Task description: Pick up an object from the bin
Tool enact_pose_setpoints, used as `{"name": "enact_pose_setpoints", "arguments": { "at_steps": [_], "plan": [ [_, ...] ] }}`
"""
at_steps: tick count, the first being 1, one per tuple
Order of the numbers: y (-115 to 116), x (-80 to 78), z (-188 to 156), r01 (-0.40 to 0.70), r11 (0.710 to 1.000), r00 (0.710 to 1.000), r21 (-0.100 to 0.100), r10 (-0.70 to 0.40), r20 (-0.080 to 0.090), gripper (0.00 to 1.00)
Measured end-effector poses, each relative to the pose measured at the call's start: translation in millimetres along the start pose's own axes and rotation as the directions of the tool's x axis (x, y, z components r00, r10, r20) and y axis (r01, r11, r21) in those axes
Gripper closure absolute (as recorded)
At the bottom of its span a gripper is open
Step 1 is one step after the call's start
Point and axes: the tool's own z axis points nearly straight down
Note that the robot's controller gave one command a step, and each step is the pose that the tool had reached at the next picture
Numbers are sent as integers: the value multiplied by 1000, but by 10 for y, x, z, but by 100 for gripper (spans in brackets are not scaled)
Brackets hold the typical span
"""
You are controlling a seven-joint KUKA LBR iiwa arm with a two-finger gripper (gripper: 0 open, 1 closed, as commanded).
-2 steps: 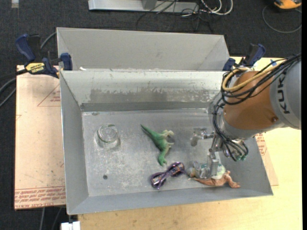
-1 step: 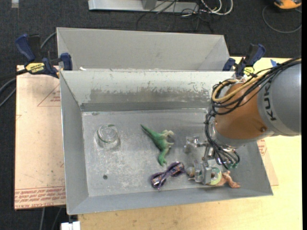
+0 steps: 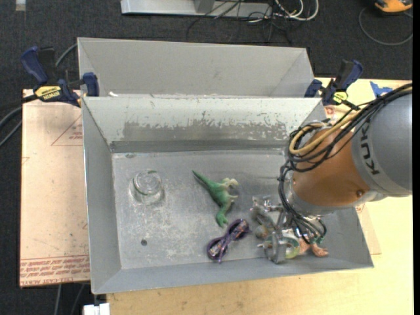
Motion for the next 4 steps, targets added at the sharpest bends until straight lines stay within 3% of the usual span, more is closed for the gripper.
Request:
{"name": "enact_pose_setpoints", "arguments": {
  "at_steps": [1,2,3,4],
  "plan": [
    [130,-180,8,-11,1000,1000,-3,11,-17,100],
    [130,-180,8,-12,1000,1000,-3,12,-17,100],
    [681,-139,8,93,996,996,-4,-93,-16,100],
    [797,-139,9,115,993,993,-5,-115,-16,100]
  ]
}}
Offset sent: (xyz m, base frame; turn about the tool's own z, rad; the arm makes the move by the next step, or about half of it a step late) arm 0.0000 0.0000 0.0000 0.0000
